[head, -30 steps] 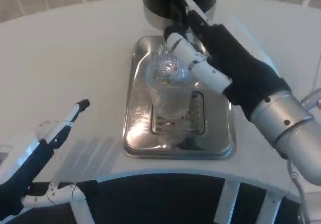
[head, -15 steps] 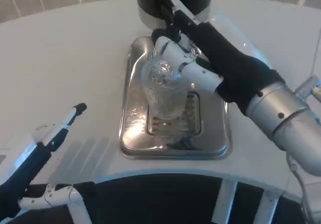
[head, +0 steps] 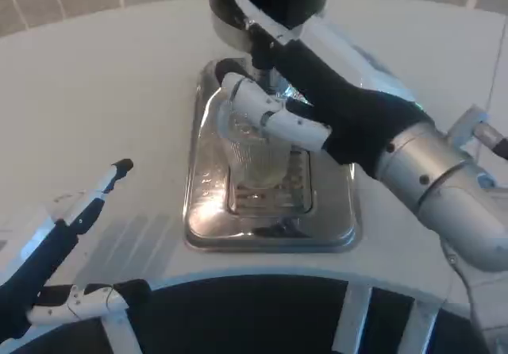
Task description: Grasp the cup under the faucet to collect the drink, then remove the cup.
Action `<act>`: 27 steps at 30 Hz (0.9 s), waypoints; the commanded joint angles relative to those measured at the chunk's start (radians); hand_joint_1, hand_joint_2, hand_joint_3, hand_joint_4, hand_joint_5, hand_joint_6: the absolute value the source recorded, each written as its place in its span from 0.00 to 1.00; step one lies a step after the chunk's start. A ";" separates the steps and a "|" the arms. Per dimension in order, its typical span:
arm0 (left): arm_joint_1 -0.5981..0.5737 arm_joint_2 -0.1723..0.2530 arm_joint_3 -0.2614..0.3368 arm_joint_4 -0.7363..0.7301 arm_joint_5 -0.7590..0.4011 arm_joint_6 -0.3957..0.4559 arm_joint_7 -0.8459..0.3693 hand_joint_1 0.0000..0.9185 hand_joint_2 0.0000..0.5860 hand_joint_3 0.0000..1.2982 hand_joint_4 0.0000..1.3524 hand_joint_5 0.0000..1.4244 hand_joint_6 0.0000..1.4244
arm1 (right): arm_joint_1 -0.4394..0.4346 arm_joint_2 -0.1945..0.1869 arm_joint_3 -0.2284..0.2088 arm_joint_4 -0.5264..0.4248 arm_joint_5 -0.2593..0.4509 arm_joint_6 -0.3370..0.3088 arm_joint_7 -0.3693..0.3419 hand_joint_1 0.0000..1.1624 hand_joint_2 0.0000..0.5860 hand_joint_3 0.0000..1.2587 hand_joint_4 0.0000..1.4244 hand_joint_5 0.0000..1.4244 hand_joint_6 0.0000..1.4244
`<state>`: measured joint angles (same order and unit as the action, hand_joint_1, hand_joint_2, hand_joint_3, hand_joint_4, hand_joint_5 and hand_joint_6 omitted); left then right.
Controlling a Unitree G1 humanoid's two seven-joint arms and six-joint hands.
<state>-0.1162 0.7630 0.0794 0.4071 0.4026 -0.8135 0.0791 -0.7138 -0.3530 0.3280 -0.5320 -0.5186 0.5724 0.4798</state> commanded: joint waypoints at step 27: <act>-0.161 -0.203 -0.021 -0.038 -0.146 0.286 -0.103 0.27 0.06 0.00 0.00 0.13 0.17 | 0.030 -0.029 0.057 0.003 -0.009 -0.028 0.078 0.00 0.90 0.00 0.00 0.00 0.00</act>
<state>-0.2570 0.5767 0.0716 0.3583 0.2440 -0.5469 -0.0223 -0.7186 -0.3865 0.3436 -0.5307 -0.5431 0.5395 0.4997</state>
